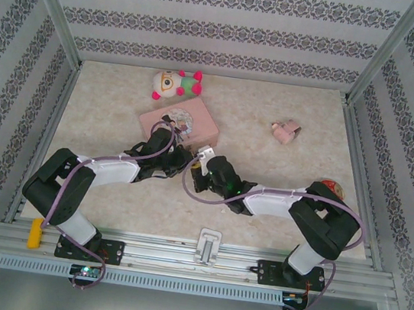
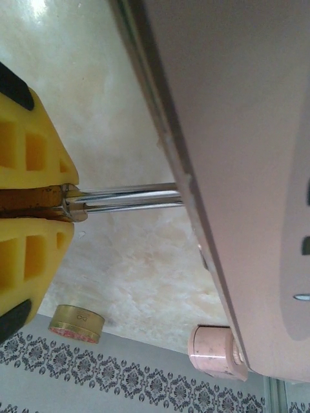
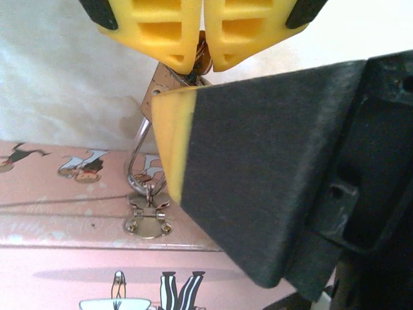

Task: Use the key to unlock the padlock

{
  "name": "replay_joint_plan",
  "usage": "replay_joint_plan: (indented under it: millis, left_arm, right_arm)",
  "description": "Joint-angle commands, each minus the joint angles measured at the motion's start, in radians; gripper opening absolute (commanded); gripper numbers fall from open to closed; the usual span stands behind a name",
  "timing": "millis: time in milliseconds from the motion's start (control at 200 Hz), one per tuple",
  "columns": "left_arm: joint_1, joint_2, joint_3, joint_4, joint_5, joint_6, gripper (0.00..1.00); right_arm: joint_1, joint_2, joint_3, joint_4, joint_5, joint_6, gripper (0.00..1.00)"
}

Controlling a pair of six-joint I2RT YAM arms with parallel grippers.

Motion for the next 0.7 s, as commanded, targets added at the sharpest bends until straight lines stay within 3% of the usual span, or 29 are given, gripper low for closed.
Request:
replay_joint_plan:
  millis: [0,425,610,695]
  left_arm:
    - [-0.013,0.002,-0.004,-0.026,0.099,0.007,0.00]
    - [-0.013,0.007,-0.009,-0.012,0.100,0.001,0.00]
    - [-0.013,0.007,-0.010,-0.011,0.101,0.000,0.06]
    - [-0.014,0.007,-0.010,-0.009,0.099,-0.002,0.18]
  right_arm:
    - [-0.077,-0.018,-0.027,0.032,-0.038,0.130,0.00]
    - [-0.154,-0.034,-0.077,0.131,-0.166,0.386,0.00]
    - [-0.171,-0.003,-0.082,0.198,-0.199,0.492,0.00]
    - [-0.171,0.008,-0.079,0.204,-0.204,0.502,0.00]
